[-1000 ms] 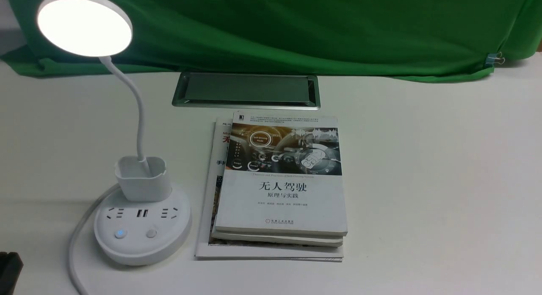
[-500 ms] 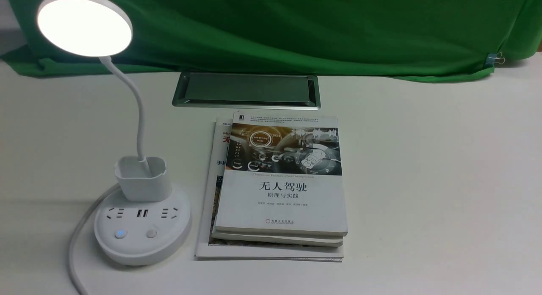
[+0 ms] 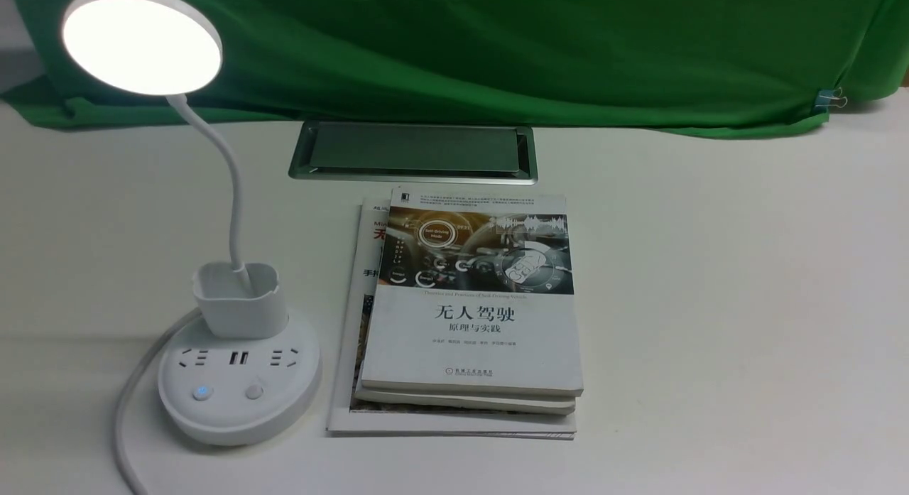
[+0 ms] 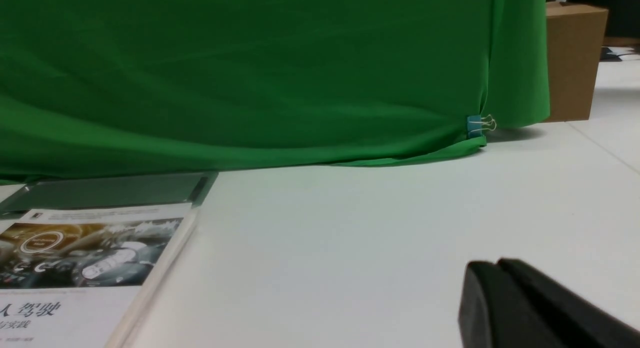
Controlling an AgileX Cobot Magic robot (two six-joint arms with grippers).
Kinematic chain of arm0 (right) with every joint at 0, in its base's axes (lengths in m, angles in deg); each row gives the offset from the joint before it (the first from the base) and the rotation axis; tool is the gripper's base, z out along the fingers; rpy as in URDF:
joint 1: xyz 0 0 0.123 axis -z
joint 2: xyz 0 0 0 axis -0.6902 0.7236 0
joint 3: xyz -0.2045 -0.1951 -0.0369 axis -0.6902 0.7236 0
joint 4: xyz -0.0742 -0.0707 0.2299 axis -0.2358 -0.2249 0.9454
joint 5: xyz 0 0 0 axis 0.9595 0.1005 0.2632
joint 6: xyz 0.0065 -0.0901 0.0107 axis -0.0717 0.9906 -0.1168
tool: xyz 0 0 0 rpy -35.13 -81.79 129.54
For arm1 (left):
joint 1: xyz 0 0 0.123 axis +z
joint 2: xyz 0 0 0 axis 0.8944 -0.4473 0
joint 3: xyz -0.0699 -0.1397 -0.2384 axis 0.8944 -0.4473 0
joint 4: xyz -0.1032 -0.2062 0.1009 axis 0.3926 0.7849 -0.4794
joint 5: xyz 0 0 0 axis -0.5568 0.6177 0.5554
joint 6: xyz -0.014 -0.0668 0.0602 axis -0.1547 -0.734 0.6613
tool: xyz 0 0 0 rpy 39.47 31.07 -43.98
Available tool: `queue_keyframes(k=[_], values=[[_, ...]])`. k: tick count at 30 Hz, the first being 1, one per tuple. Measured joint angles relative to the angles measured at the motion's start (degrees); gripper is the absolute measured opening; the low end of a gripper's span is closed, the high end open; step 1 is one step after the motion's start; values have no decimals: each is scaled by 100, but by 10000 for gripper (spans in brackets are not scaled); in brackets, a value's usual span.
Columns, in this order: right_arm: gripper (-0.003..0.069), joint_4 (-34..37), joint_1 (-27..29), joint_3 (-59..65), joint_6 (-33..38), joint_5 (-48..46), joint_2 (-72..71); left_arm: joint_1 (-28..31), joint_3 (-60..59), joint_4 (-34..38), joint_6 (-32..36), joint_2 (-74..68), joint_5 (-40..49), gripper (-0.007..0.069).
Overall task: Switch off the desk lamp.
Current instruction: Use the left arm to press the button switch on the lamp holder
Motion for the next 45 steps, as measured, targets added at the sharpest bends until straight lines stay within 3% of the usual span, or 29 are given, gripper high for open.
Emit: queue_keyframes(k=[2, 8, 11, 15, 19, 23, 31, 33, 39, 41, 45], values=[[36, 0, 0, 0, 0, 0, 0, 0, 453, -48, -41, -286, 478, 19], [36, 0, 0, 0, 0, 0, 0, 0, 2271, -97, -50, -1777, 3040, 19], [36, 0, 0, 0, 0, 0, 0, 0, 2577, -156, 518, -2575, 3837, 19], [36, 0, 0, 0, 0, 0, 0, 0, 2595, -288, 1059, -3329, 3791, 19], [36, 0, 0, 0, 0, 0, 0, 0, 2613, -78, 1144, -4030, 3736, 19], [36, 0, 0, 0, 0, 0, 0, 0, 2778, 237, 1271, -5124, 4332, 19], [36, 0, 0, 0, 0, 0, 0, -225, 3994, 860, 2389, -6769, 5595, 19], [36, 0, 0, 0, 0, 0, 0, -562, 4180, 592, 2259, -7032, 5654, 19], [36, 0, 0, 0, 0, 0, 0, -1931, 4731, -1661, 567, -8057, 6267, 19], [36, 0, 0, 0, 0, 0, 0, -2072, 4953, -1904, 381, -8323, 6465, 19], [36, 0, 0, 0, 0, 0, 0, -2117, 5239, -1704, 449, -8689, 6467, 19]])
